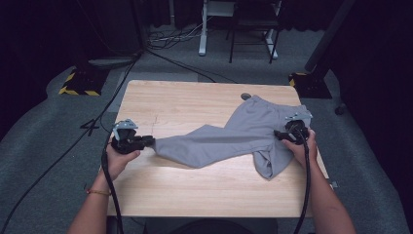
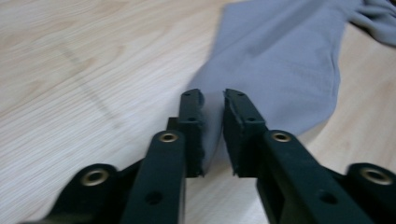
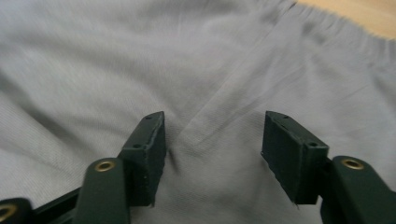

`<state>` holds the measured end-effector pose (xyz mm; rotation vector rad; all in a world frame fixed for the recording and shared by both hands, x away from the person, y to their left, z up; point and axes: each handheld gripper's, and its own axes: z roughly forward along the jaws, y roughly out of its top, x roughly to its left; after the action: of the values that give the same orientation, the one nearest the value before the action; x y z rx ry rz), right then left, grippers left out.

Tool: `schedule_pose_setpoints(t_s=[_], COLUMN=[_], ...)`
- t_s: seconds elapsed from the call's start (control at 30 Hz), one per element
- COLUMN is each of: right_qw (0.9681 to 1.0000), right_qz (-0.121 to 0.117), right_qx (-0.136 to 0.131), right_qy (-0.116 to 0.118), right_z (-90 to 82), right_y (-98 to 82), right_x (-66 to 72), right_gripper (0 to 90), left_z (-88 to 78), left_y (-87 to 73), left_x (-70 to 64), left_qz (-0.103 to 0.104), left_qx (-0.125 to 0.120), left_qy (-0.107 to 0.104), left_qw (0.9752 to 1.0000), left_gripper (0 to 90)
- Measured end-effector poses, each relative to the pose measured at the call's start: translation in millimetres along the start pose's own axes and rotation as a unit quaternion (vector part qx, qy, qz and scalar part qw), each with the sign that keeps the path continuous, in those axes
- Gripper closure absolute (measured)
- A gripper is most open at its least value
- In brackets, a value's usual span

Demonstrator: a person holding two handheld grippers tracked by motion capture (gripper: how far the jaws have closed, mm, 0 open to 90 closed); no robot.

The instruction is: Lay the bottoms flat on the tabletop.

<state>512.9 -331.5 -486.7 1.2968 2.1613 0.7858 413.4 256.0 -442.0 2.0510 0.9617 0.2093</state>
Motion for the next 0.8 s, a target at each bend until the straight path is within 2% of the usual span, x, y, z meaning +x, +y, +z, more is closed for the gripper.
schedule_pose_setpoints(t_s=[0.07, 0.1, 0.17, 0.2, 0.27, 0.3, 0.33, 0.4, 0.43, 0.5, 0.57, 0.67, 0.73, 0.8], right_qw=[0.9997, 0.9995, 0.9994, 0.9993, 0.9991, 0.999, 0.9987, 0.9981, 0.9979, 0.9982, 0.9983, 0.9985, 0.9984, 0.9984], right_qz=[0.012, 0.016, 0.019, 0.02, 0.033, 0.037, 0.044, 0.049, 0.051, 0.048, 0.053, 0.05, 0.05, 0.046], right_qx=[-0.02, -0.026, -0.026, -0.023, -0.019, -0.012, 0.003, 0.016, 0.023, 0.029, 0.024, 0.015, 0.015, 0.016], right_qy=[0.006, -0.001, -0.013, -0.021, -0.021, -0.022, -0.028, -0.033, -0.034, -0.02, -0.01, 0.013, 0.023, 0.03], right_z=[-8.4, -12.2, -17.4, -17.8, -17.3, -16.3, -13.9, -10.5, -8.2, -3.8, -1.1, 4.2, 7.9, 11.4], right_y=[0.8, 1.2, 0.5, -0.5, -3.4, -4.3, -5.3, -7.4, -8.3, -9.1, -7.3, -3.6, 0.2, 4.4], right_x=[-4.2, -6.0, -10.3, -12.4, -17.4, -19.2, -21.6, -23.8, -24.0, -22.0, -19.4, -12.7, -9.1, -6.4], right_gripper=[40.9, 41.2, 40.8, 39.9, 37.0, 34.4, 33.2, 33.3, 33.2, 32.9, 33.2, 33.9, 33.8, 33.6], left_z=[2.8, 4.1, 7.9, 10.8, 22.0, 31.5, 37.4, 52.4, 59.0, 71.2, 81.1, 88.6, 88.8, 87.5], left_y=[3.6, 7.2, 11.2, 12.4, 13.6, 13.6, 13.5, 12.9, 12.6, 11.6, 10.3, 7.9, 6.2, 4.5], left_x=[-10.4, -16.3, -23.2, -25.1, -30.4, -32.4, -32.5, -31.4, -30.7, -31.5, -34.2, -41.6, -46.2, -51.3], left_qz=[0.014, 0.025, 0.021, 0.027, 0.049, 0.054, 0.055, 0.047, 0.051, 0.045, 0.047, 0.066, 0.073, 0.065], left_qx=[0.005, 0.001, -0.011, -0.01, 0.004, 0.021, 0.027, 0.046, 0.056, 0.075, 0.086, 0.115, 0.111, 0.115], left_qy=[0.001, 0.005, 0.0, -0.003, 0.008, 0.006, 0.008, 0.002, -0.001, -0.001, -0.008, -0.005, -0.008, -0.025], left_qw=[0.9999, 0.9997, 0.9997, 0.9996, 0.9988, 0.9983, 0.9981, 0.9978, 0.9972, 0.9962, 0.9952, 0.9912, 0.9911, 0.9909], left_gripper=[66.7, 59.5, 47.0, 42.4, 38.7, 39.4, 39.5, 42.0, 43.9, 44.6, 45.9, 47.7, 47.6, 47.6])
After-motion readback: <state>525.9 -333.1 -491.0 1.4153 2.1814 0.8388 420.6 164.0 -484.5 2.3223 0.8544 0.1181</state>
